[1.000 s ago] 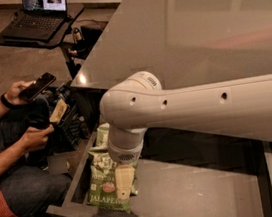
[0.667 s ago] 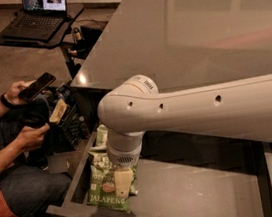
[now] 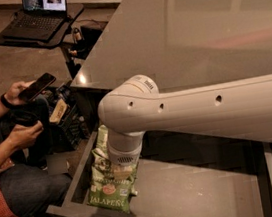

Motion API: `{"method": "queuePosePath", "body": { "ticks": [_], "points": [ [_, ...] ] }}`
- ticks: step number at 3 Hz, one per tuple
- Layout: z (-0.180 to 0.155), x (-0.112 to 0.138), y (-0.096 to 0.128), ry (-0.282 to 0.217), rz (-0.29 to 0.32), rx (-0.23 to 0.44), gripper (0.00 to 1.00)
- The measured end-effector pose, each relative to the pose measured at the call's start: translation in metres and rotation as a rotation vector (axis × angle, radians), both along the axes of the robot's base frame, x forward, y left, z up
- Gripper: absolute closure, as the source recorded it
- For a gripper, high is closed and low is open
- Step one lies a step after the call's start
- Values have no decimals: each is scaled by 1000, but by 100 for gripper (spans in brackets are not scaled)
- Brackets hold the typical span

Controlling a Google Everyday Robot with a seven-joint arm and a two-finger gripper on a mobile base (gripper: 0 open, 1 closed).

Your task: Pick green jalapeno chip bag from top drawer and place on counter

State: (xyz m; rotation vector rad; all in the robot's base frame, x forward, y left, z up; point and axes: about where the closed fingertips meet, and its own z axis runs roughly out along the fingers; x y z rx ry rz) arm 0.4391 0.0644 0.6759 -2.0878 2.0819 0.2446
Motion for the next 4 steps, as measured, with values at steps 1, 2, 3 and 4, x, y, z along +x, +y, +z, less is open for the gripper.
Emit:
{"method": "queuePosePath", "body": {
  "ticks": [1,2,3,4],
  "points": [
    [0,0,0,0,0,0,88],
    [5,-2,0,-6,6,8,100],
    [32,-7,-5,-27,-5,45,100],
    [63,-13,-17,-44,-28,58,100]
  ]
}}
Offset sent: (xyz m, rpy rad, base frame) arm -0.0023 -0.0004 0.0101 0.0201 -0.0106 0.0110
